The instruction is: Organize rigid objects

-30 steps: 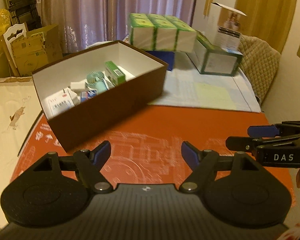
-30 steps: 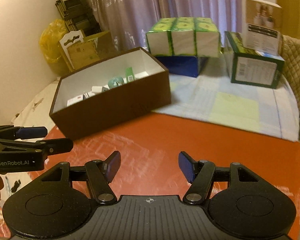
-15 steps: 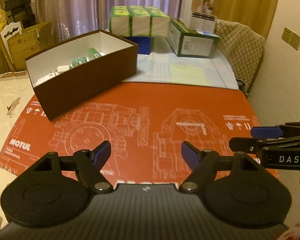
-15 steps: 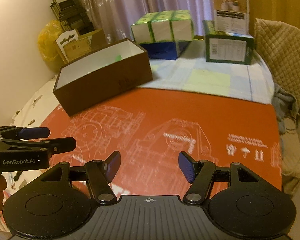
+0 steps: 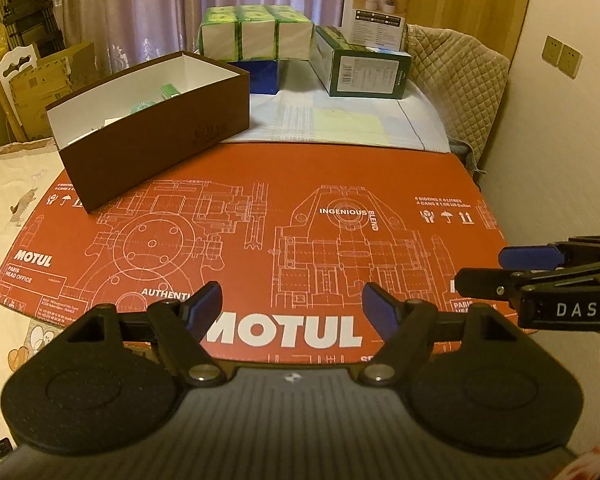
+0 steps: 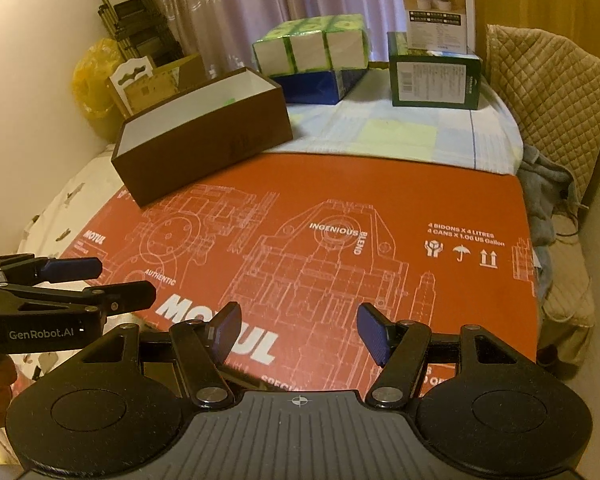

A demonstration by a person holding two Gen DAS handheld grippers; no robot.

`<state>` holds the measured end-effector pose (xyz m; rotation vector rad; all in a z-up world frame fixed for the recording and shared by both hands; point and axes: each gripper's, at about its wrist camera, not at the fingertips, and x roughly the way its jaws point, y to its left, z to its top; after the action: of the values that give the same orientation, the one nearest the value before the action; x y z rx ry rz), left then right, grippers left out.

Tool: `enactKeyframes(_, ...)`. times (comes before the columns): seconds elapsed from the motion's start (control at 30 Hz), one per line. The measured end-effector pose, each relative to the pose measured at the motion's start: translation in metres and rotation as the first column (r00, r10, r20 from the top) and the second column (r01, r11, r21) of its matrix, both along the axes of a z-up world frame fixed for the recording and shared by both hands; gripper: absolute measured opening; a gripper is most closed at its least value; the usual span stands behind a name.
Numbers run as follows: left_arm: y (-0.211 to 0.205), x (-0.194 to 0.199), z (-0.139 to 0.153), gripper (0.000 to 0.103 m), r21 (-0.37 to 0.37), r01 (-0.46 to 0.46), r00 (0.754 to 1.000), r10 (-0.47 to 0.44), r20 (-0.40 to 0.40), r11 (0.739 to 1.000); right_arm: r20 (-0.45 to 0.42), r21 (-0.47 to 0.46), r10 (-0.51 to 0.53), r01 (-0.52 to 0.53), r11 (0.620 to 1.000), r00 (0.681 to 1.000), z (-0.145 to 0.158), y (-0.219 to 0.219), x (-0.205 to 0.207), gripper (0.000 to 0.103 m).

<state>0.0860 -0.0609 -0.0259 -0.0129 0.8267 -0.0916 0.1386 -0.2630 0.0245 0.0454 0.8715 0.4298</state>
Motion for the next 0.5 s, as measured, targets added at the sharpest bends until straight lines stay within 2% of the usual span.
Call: enactKeyframes(0.5, -0.003, -0.010, 0.001, 0.074, 0.006, -0.006, 1.000, 0.006, 0.004, 1.000, -0.009, 0.003, 0.004, -0.004, 1.000, 1.000, -0.003, -0.002, -0.012, 0.061)
